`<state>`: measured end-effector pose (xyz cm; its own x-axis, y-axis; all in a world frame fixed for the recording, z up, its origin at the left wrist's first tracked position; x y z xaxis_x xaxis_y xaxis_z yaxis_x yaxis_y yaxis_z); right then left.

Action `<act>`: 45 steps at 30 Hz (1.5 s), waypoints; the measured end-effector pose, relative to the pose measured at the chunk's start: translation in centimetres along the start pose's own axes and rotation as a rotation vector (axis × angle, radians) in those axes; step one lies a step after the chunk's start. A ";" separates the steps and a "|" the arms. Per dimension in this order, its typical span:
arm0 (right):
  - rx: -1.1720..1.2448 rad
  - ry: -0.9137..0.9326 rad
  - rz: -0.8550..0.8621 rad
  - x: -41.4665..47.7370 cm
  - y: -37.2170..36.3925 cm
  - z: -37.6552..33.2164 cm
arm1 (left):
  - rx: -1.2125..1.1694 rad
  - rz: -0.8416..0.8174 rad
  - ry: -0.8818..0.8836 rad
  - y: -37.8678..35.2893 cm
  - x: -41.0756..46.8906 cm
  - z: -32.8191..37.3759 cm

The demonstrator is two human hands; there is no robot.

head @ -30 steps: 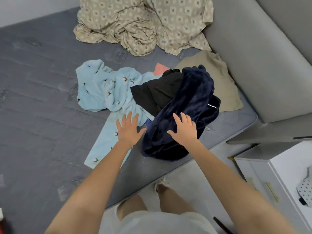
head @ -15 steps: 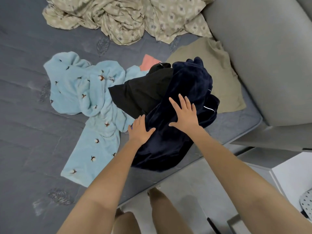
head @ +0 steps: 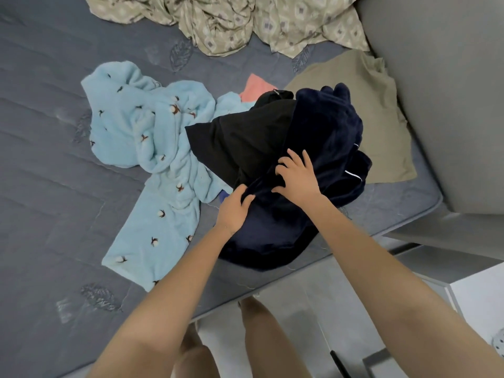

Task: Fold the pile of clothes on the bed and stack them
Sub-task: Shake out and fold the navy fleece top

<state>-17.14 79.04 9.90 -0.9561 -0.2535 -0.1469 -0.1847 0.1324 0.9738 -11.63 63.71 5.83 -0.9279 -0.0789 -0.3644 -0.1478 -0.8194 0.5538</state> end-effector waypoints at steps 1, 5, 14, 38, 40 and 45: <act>0.055 0.005 -0.018 0.1 0.5 -0.4 | -0.014 0.003 -0.008 0.5 -0.5 0.4; 0.169 -0.010 -0.155 0.5 4.1 -2.2 | -0.037 0.094 -0.075 4.0 -2.2 2.6; 0.456 -0.076 -0.046 0.2 11.0 -11.3 | -0.189 0.279 -0.122 17.6 -4.5 5.0; 0.757 0.075 0.186 -6.3 22.7 -51.9 | -0.279 0.462 -0.286 57.6 -21.3 -6.1; 0.774 0.093 0.215 -6.4 23.4 -53.8 | -0.292 0.500 -0.272 59.5 -22.1 -6.8; 0.834 0.153 0.263 -6.2 25.3 -58.4 | -0.298 0.619 -0.269 64.2 -24.2 -7.7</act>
<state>-2.55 27.97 45.54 -0.9612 -0.2334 0.1469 -0.1255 0.8444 0.5208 3.91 8.63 44.46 -0.8687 -0.4663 0.1668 0.4941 -0.7926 0.3574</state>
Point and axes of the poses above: each hand's wrist, its own x-axis towards the middle knuckle, its own y-axis out of the back of the hand, z = x × y, the point moved 9 cm from there along x, towards the middle knuckle, and after that the axes turned 14 degrees about z, right-handed, at the moved point
